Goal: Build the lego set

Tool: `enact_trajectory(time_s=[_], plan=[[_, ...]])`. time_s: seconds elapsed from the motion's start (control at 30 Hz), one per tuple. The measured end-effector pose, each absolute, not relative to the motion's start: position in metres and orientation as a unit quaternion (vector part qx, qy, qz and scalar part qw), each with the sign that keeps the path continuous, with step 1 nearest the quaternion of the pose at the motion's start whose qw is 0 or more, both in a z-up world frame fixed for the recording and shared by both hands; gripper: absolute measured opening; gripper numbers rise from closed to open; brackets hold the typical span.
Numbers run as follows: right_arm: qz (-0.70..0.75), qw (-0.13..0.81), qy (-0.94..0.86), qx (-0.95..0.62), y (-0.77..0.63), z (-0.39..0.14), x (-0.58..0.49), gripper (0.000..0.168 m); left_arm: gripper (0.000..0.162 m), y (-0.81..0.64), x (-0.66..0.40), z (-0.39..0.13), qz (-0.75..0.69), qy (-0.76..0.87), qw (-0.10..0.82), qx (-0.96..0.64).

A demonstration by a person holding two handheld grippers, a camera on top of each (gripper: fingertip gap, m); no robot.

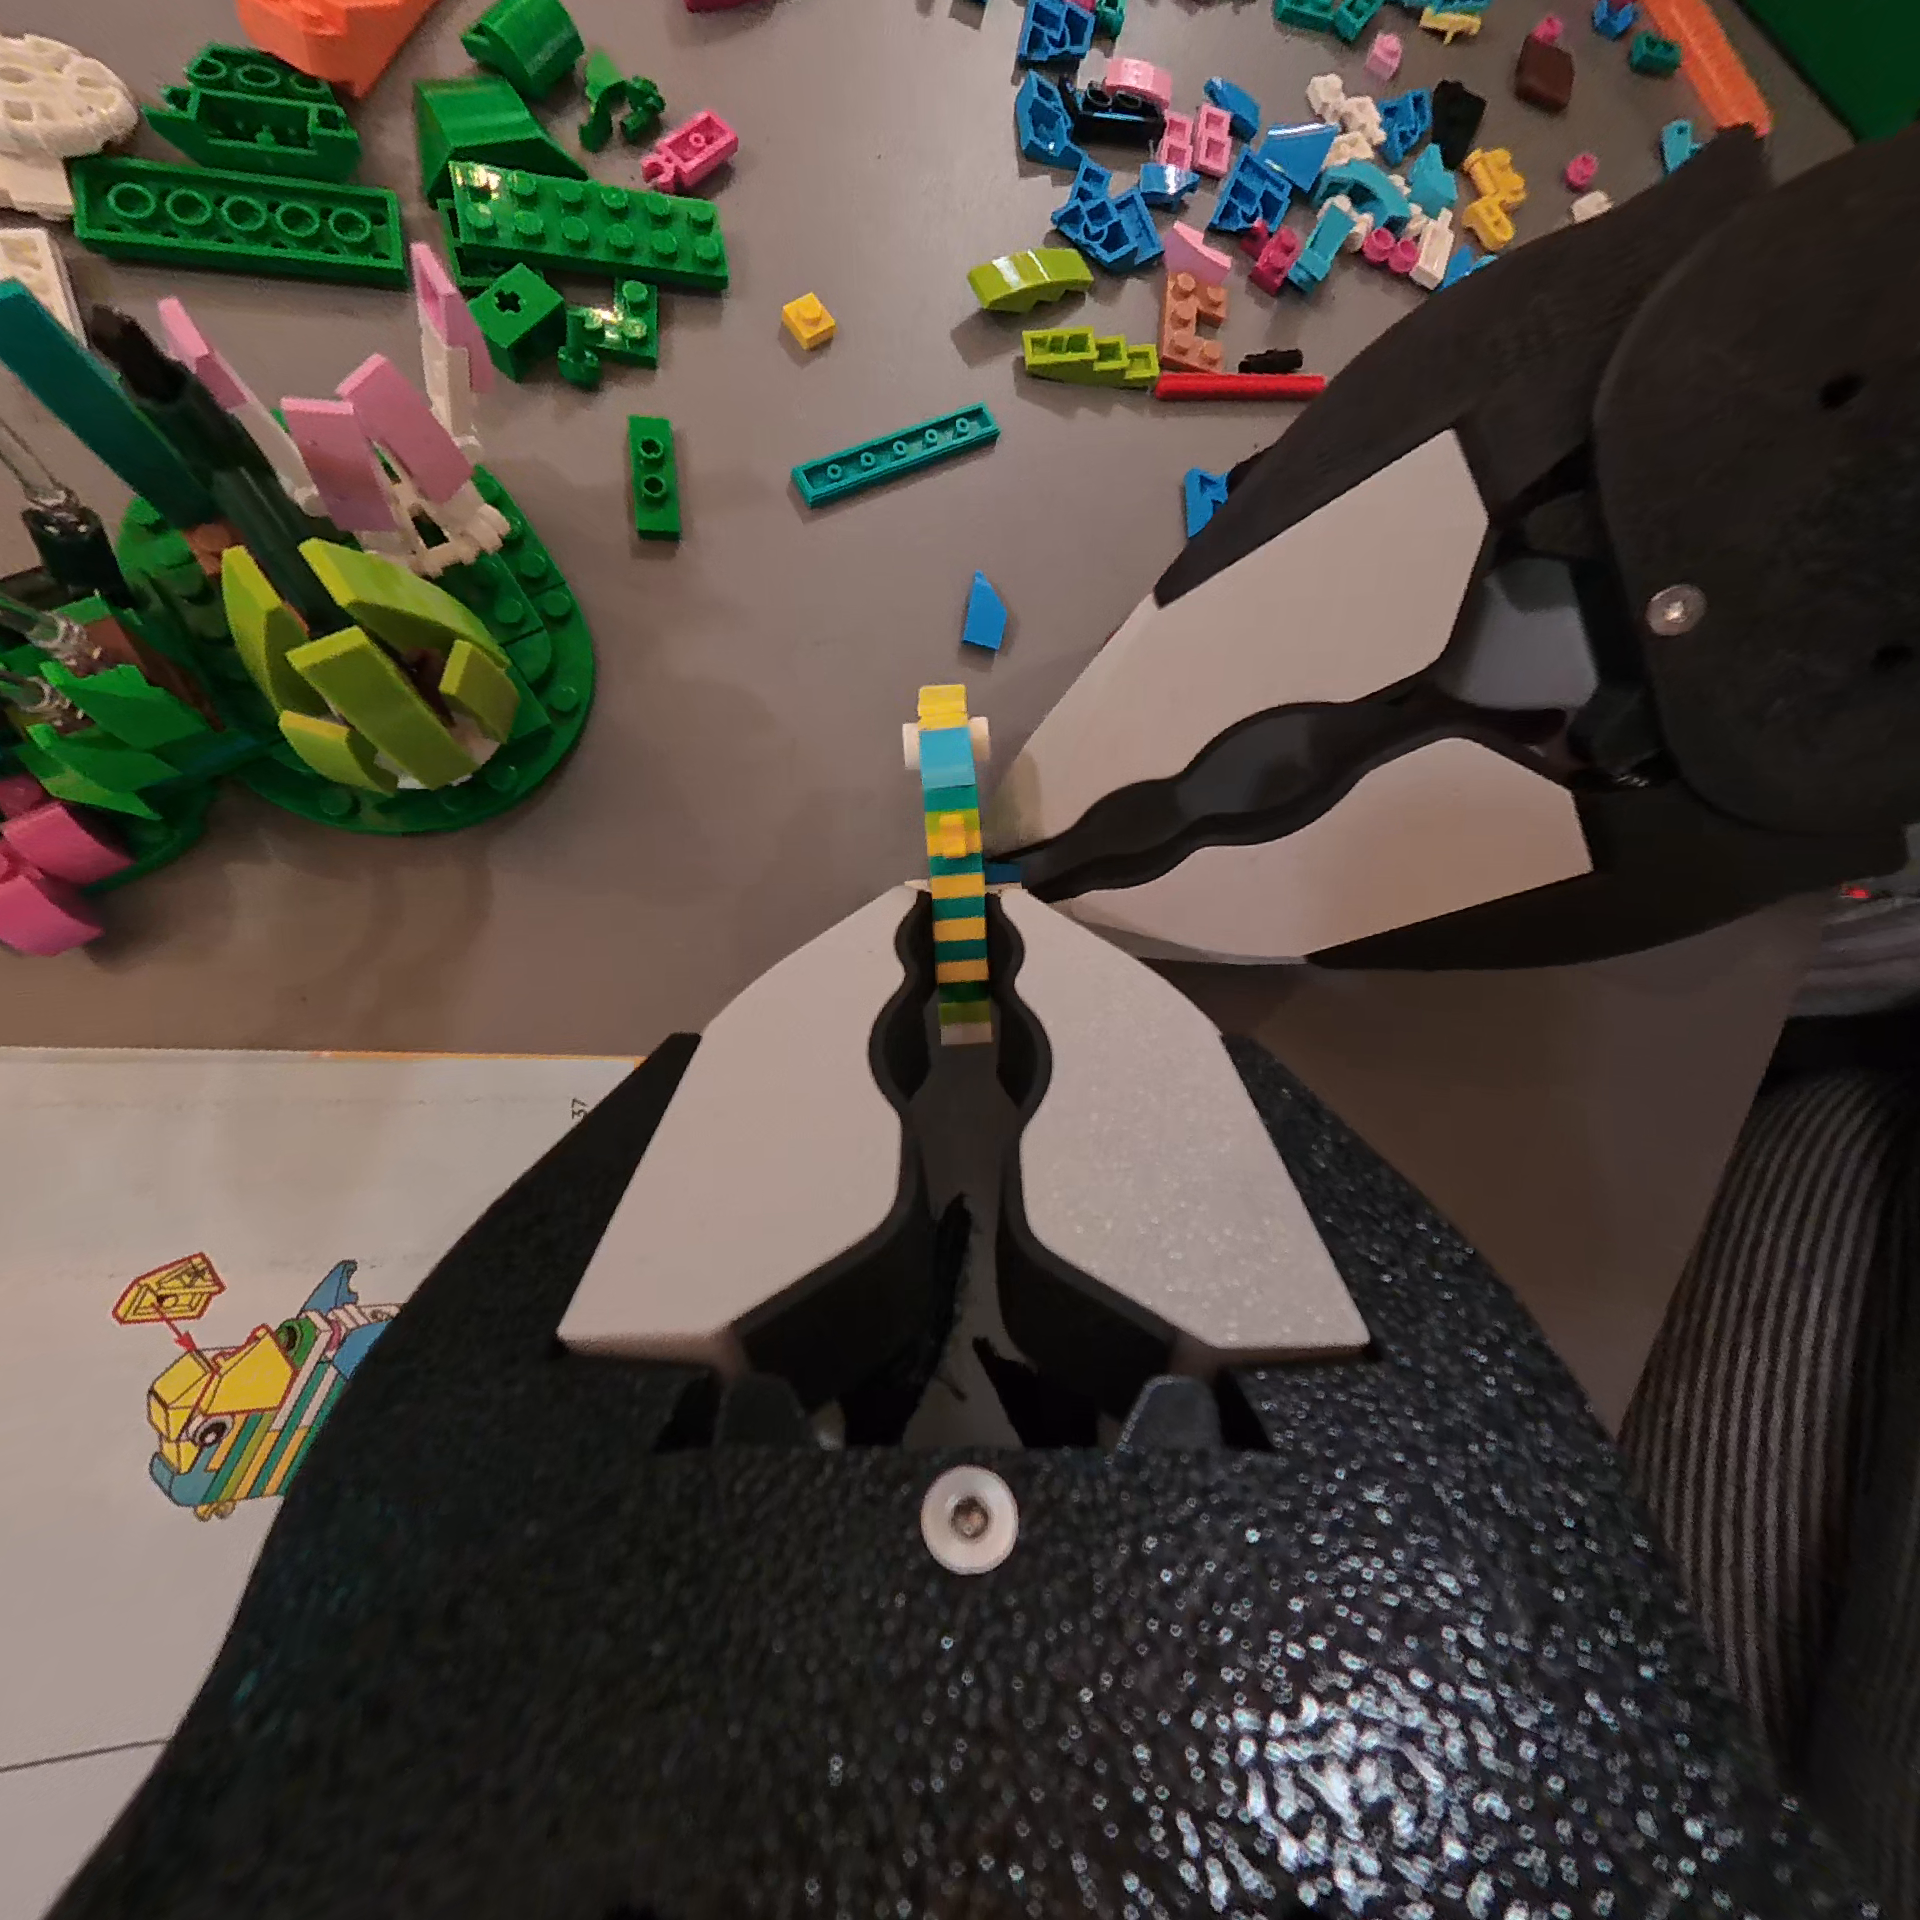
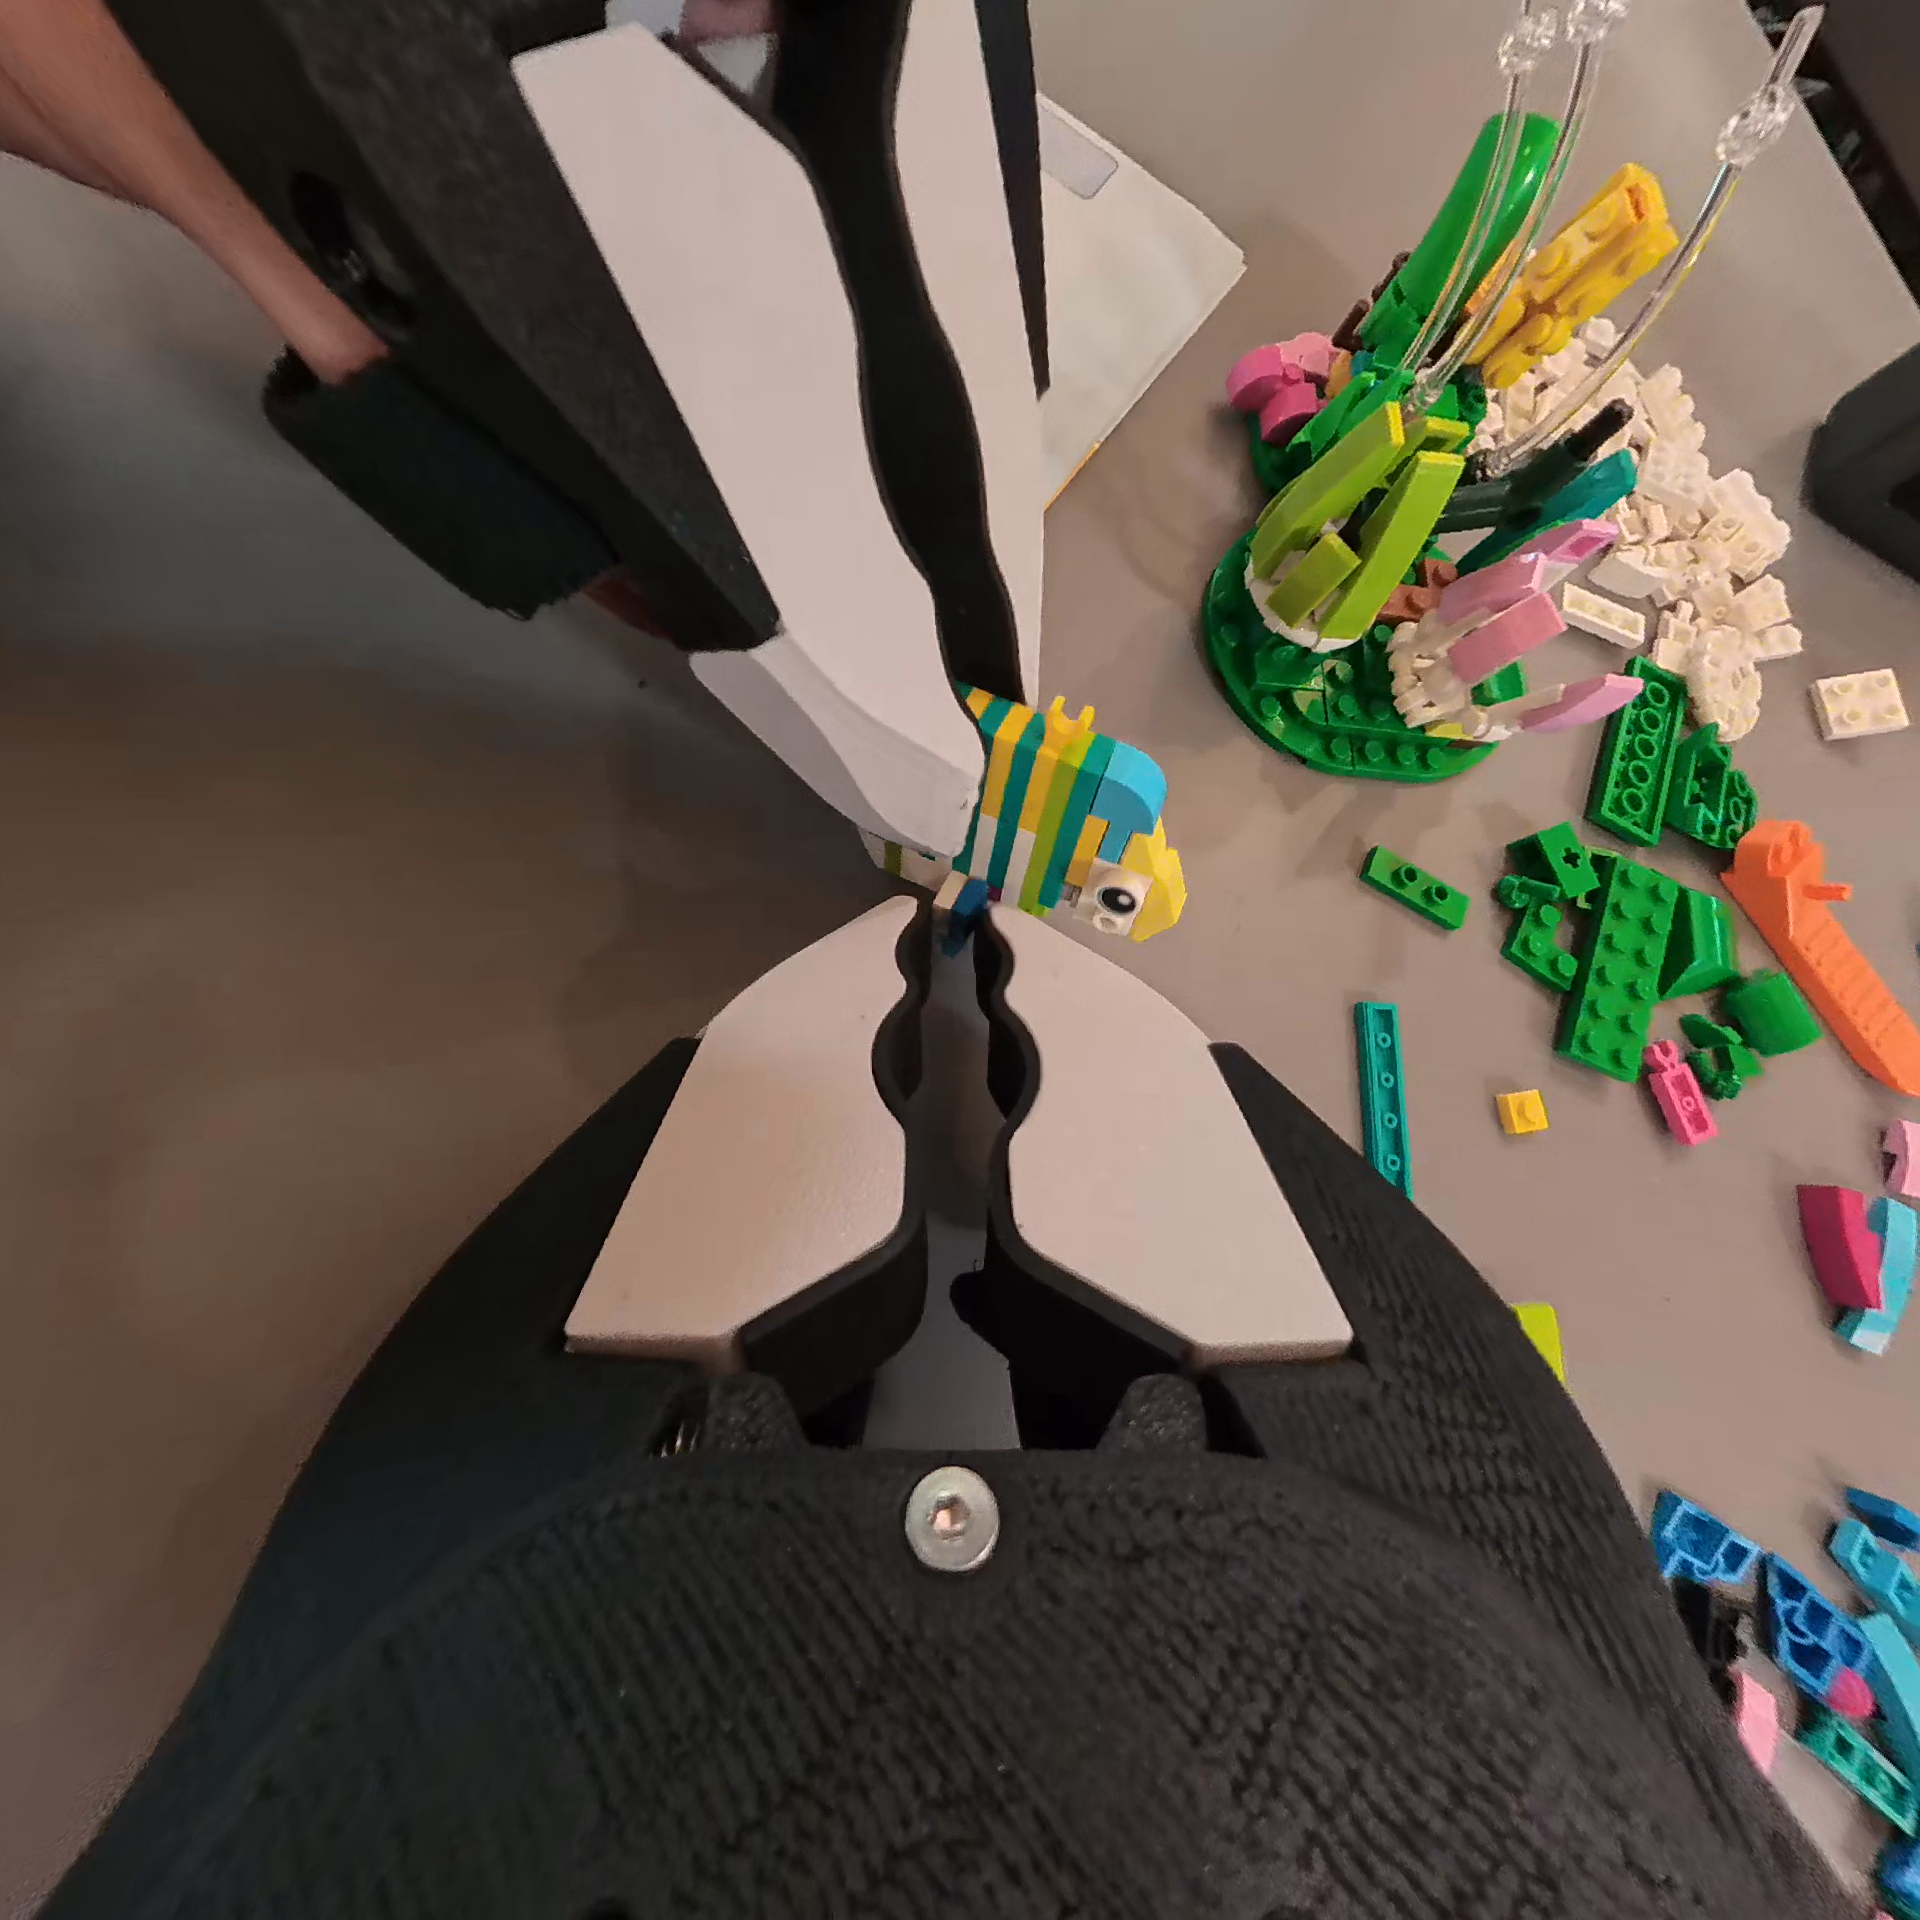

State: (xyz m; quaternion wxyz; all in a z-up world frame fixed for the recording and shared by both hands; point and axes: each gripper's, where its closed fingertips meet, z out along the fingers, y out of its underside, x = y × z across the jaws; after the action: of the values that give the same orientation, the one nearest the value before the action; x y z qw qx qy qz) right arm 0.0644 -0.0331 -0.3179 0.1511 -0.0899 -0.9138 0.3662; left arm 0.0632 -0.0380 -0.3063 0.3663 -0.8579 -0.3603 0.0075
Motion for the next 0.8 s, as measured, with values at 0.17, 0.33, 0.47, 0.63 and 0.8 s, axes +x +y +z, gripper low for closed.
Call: enact_trajectory(time_s=[0.17, 0.33, 0.47, 0.63, 0.8], plan=[[0.358, 0.146, -0.919, -0.075, -0.0336, -0.3193, 0.0664, 0.005, 0.009, -0.0374, 0.0639, -0.3064, 0.008, -0.352, 0.369, -0.86], [0.356, 0.154, -0.92, -0.062, -0.0338, -0.3194, 0.0673, 0.005, 0.008, -0.0379, 0.0643, -0.3064, 0.01, -0.359, 0.372, -0.856], [0.359, 0.152, -0.919, -0.064, -0.0339, -0.3193, 0.0671, 0.005, 0.008, -0.0383, 0.0637, -0.3062, 0.007, -0.367, 0.382, -0.848], [0.362, 0.143, -0.918, -0.079, -0.0343, -0.3192, 0.0668, 0.006, 0.008, -0.0386, 0.063, -0.3062, 0.006, -0.37, 0.385, -0.846], [0.378, 0.146, -0.909, -0.096, -0.0355, -0.3167, 0.066, 0.007, 0.008, -0.04, 0.0626, -0.3058, -0.009, -0.382, 0.401, -0.833]])
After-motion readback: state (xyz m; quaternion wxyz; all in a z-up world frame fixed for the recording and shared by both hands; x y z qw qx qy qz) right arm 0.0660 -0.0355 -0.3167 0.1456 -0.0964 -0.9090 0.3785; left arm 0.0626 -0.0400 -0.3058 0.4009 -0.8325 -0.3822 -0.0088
